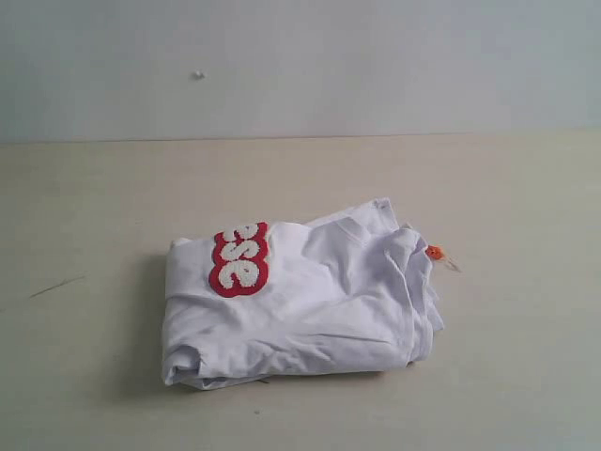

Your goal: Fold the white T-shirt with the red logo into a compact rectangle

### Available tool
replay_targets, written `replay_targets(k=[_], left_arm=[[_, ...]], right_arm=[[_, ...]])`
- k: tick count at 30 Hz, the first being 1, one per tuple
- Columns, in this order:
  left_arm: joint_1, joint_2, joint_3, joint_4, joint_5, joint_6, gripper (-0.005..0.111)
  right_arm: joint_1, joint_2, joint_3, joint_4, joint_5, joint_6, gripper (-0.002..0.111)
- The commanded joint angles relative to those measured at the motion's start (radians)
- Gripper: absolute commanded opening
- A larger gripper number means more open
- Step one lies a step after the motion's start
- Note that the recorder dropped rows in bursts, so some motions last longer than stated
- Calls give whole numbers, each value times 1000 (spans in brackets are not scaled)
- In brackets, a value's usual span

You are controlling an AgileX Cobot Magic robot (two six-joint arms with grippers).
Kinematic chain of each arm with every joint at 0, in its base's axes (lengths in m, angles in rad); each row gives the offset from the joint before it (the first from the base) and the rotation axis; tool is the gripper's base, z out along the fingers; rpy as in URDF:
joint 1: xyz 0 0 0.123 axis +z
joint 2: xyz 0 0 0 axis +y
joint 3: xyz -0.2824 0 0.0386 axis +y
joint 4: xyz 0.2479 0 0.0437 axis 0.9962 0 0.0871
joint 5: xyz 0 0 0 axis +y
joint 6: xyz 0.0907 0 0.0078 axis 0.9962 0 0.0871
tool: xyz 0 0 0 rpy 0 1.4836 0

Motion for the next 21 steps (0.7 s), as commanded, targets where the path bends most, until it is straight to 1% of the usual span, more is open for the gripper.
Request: replay_targets(k=[1,2,5,7,9,13,15,16,17,21], left_arm=[[85,-2,92,323,-97,-339,0],[107,-2,124,323,-144,-344,0],[145,-2,229,274,-287,-299,0],[165,-2,283,242,-331,-279,0],[179,-2,344,218,-333,-259,0],[179,-2,460,146,-333,-184,0],[179,-2,461,135,-314,-152,0],[179,-2,461,133,-235,-139,0],[179,-2,461,121,-206,-115,0],[179,-2,461,53,-152,-21,0]], right_arm=[[2,-4,9,0,1,2,0],[2,-4,9,0,1,2,0],[2,-4,9,0,1,2,0],[2,-4,9,0,1,2,0],[2,-4,9,0,1,2,0],[2,-4,9,0,1,2,0],[2,-4,9,0,1,2,0],[2,-4,9,0,1,2,0],[2,-4,9,0,1,2,0],[2,-4,9,0,1,2,0]])
